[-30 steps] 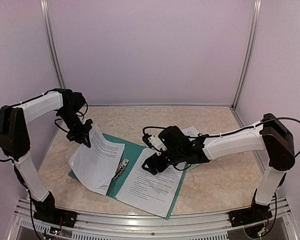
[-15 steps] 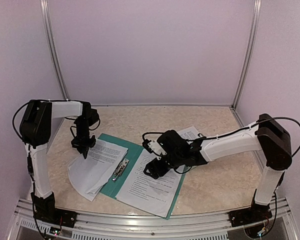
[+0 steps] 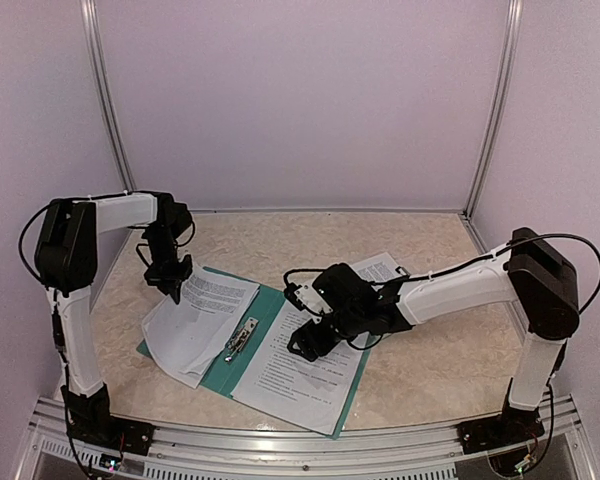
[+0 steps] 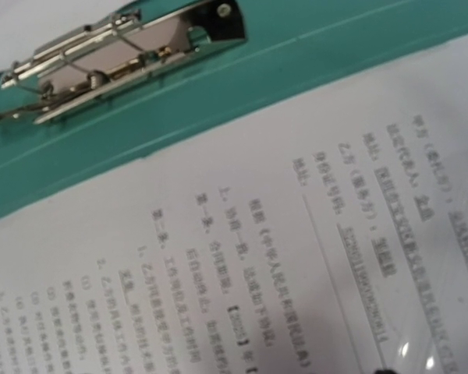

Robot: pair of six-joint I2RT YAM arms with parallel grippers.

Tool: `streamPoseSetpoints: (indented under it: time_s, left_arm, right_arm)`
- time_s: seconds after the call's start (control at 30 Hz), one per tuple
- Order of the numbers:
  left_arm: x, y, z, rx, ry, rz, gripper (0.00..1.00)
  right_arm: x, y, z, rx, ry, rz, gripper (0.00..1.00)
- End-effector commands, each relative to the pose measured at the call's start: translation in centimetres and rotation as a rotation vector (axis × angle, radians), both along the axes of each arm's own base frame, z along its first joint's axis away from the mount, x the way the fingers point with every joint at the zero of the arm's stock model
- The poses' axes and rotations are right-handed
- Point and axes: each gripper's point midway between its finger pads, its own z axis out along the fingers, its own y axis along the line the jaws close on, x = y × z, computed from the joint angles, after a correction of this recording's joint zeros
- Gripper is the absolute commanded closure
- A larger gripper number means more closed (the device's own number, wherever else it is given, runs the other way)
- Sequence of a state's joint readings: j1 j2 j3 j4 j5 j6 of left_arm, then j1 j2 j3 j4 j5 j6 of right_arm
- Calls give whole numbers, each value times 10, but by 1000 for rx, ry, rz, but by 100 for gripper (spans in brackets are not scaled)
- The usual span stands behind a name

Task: Put the files into the folder
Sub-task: Place the file on the spring clip of the folder.

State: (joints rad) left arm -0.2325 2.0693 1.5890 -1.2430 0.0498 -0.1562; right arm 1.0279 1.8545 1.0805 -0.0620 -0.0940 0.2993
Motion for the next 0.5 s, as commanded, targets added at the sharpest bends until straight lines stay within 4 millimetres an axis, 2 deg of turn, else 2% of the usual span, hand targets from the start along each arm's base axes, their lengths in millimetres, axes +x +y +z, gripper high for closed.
streamPoseSetpoints:
  time_s: [0.0, 0.47]
  left_arm:
    - [5, -16, 1, -84, 5, 22, 100]
    - [-15, -23, -19, -54, 100, -16, 100]
  right_arm:
    - [-7, 1, -13, -32, 13, 21, 25]
    - [-7, -4, -22, -61, 16, 14, 25]
